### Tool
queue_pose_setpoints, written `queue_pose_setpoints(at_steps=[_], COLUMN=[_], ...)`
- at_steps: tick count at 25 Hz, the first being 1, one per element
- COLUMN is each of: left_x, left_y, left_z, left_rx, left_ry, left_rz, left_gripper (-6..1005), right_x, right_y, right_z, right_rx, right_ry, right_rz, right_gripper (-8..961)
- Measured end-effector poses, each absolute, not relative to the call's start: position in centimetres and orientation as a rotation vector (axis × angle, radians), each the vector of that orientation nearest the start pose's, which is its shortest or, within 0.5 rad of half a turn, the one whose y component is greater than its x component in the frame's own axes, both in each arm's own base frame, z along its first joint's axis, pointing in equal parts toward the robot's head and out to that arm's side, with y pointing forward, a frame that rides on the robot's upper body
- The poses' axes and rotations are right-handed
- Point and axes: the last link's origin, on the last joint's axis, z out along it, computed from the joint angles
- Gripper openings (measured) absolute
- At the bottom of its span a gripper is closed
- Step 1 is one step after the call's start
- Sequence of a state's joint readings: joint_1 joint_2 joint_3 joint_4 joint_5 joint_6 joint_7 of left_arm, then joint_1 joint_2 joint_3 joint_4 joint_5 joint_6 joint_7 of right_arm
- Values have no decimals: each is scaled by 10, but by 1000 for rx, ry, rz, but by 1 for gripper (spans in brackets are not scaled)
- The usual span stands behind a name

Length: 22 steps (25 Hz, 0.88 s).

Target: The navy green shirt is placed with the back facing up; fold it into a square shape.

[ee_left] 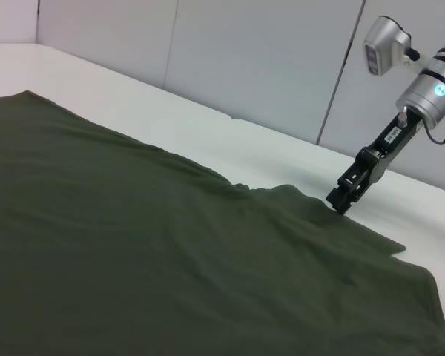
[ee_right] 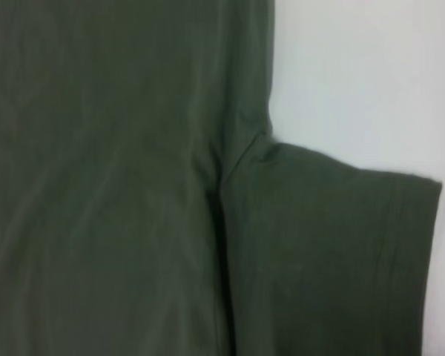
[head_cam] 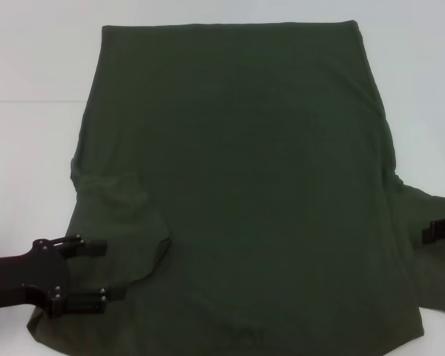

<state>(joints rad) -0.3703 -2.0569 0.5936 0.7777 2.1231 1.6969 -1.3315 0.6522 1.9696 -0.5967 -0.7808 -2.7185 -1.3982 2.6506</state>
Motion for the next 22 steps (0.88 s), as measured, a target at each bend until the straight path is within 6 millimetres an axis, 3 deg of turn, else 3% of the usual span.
queue_pose_setpoints(at_steps=[22], left_x=[-312], left_y=[280], left_z=[32], left_rx=[-2724], left_ry=[-666], left_rz=[-571], left_gripper=[888], right_x=[335], right_y=[364], right_z=[72], right_rx=[-1879], right_ry=[1897], right_rz=[-36], right_gripper=[856])
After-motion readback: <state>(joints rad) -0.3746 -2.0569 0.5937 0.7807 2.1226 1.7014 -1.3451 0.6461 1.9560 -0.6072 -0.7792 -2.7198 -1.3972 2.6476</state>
